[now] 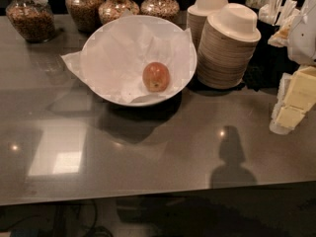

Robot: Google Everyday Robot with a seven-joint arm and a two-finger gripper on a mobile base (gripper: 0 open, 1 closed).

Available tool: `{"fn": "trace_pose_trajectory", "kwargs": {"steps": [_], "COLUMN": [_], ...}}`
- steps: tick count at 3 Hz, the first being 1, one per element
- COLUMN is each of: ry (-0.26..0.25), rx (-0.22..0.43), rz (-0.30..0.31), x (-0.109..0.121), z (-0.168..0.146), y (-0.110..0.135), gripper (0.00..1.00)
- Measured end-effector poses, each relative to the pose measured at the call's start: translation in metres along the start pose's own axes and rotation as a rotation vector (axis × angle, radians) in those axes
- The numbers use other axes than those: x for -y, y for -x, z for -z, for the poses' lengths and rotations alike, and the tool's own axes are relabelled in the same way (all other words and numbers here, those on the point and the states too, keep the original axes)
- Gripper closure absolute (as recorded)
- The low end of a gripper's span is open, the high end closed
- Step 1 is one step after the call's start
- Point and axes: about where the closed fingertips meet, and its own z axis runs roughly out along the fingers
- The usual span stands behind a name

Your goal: Pick apple from white bowl

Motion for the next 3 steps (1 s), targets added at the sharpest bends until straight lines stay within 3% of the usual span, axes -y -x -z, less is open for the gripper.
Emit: {"fn": "trace_pose_trajectory", "kwargs": {"steps": [1, 2, 3], "ry": [0.0, -0.012, -0.032], "rx": [0.0, 0.044, 0.095], "rz": [0.0, 0.042, 0.136], "x": [0.0, 0.015, 0.031], "z": [0.0, -0.006, -0.004], "y": [0.0, 0.027, 0.071], "gripper": [0.0, 0.0, 0.0]}}
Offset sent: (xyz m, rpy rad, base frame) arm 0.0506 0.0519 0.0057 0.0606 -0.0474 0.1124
